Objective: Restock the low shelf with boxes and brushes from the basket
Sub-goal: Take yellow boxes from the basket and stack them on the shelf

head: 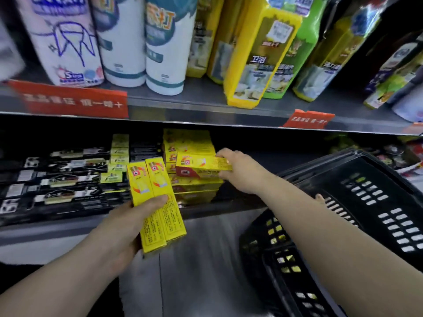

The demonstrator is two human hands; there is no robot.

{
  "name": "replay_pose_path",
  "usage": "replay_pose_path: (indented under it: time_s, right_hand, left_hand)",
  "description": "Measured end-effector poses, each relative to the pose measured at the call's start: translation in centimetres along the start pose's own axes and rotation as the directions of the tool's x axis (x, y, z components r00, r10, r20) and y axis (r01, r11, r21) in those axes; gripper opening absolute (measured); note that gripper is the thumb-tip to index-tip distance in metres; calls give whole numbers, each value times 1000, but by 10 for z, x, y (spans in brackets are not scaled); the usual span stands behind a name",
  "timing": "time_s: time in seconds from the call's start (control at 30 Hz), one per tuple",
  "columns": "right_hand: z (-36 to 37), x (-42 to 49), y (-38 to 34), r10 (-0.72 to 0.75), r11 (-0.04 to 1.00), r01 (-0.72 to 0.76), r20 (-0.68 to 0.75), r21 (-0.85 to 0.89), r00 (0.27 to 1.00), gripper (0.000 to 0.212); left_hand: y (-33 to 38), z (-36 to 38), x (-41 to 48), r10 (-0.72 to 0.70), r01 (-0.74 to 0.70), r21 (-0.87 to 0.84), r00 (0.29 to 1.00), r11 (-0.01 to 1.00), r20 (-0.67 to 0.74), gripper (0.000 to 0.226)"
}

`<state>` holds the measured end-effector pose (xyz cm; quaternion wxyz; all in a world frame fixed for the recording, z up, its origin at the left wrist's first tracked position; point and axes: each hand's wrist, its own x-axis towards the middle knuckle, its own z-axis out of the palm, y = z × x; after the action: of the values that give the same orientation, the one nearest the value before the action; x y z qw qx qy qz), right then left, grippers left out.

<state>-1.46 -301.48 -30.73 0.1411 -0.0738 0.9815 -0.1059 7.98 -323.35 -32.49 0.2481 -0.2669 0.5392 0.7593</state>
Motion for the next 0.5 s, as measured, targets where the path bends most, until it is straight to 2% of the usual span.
replay_pose_path:
  time_s: [0.17,0.27,0.4,0.5]
  right_hand:
    - [16,25,7,33,999,-33,60,2,998,51]
    - [22,28,10,5,998,-11,86,69,996,49]
    - [29,25,15,-16,983,6,53,184,998,46]
    - [33,23,16,-14,976,6,36,218,999,44]
  left_hand:
    - [4,-16,9,33,-37,-66,998,997,-61,24]
    - [6,-15,16,56,-59,-69,997,996,-50,19]
    - [3,-13,27,50,-51,-7,996,999,-74,13]
    - [2,-13,33,32,-33,-4,996,999,-80,17]
